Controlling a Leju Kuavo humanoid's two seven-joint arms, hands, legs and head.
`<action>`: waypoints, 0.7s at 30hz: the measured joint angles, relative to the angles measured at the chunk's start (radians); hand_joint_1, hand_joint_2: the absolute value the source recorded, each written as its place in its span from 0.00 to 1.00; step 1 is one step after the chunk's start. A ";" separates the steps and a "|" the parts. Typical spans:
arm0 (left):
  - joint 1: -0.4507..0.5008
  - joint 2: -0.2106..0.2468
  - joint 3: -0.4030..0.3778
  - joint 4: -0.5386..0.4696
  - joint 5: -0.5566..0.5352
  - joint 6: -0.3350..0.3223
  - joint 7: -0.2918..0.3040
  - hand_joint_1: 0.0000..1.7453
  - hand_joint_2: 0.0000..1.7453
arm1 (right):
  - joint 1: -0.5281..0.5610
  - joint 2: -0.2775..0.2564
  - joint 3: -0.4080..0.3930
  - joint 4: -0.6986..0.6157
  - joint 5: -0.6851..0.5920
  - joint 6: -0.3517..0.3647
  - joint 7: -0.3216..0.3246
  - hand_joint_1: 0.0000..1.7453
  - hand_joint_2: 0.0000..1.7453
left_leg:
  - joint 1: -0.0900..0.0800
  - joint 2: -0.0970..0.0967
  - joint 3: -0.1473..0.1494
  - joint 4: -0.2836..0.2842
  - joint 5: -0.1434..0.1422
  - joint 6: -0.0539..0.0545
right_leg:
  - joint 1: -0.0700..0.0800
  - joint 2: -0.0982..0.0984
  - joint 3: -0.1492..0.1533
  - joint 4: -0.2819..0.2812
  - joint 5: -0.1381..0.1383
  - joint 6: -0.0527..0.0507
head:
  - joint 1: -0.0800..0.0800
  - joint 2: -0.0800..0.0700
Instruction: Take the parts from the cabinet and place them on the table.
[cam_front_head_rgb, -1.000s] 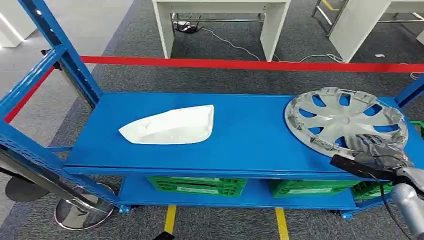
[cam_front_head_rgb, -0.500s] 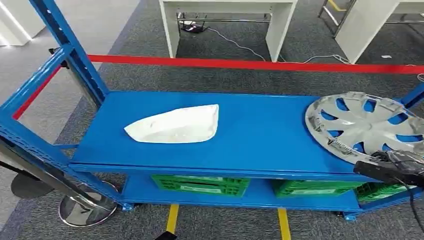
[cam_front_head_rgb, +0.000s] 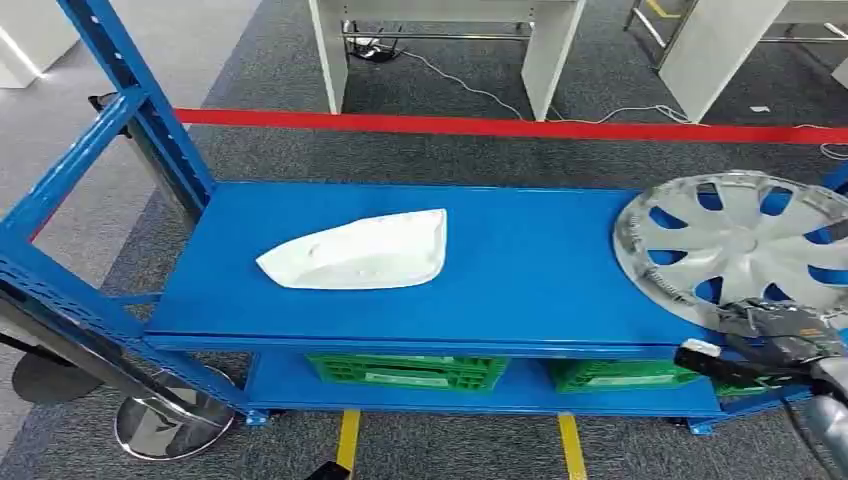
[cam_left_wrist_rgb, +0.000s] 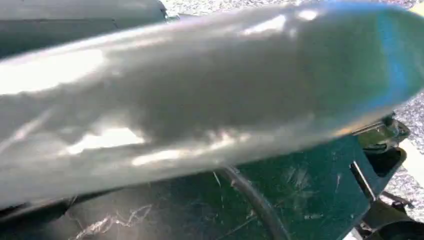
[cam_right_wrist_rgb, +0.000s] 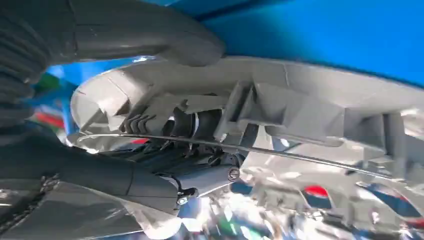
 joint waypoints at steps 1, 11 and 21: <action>-0.001 -0.003 0.001 0.000 -0.001 0.001 0.000 0.00 0.00 | 0.023 0.009 -0.003 -0.029 0.020 -0.020 0.002 1.00 1.00 | 0.003 0.001 0.001 -0.005 0.005 0.009 | -0.004 -0.003 -0.015 0.016 -0.016 0.002 | 0.002 0.000; -0.002 -0.010 0.024 0.000 0.000 0.022 -0.019 0.00 0.00 | 0.300 0.078 -0.061 -0.378 0.297 -0.260 0.022 1.00 1.00 | -0.015 -0.011 -0.003 -0.001 -0.008 0.008 | 0.003 -0.007 -0.035 0.037 -0.007 -0.009 | 0.008 0.000; 0.000 -0.006 0.043 0.000 0.005 0.057 -0.060 0.00 0.00 | 0.498 0.102 -0.114 -0.634 0.388 -0.363 0.074 1.00 1.00 | -0.014 0.005 -0.144 0.315 -0.159 -0.021 | 0.007 -0.006 -0.033 0.033 -0.014 -0.053 | 0.001 0.000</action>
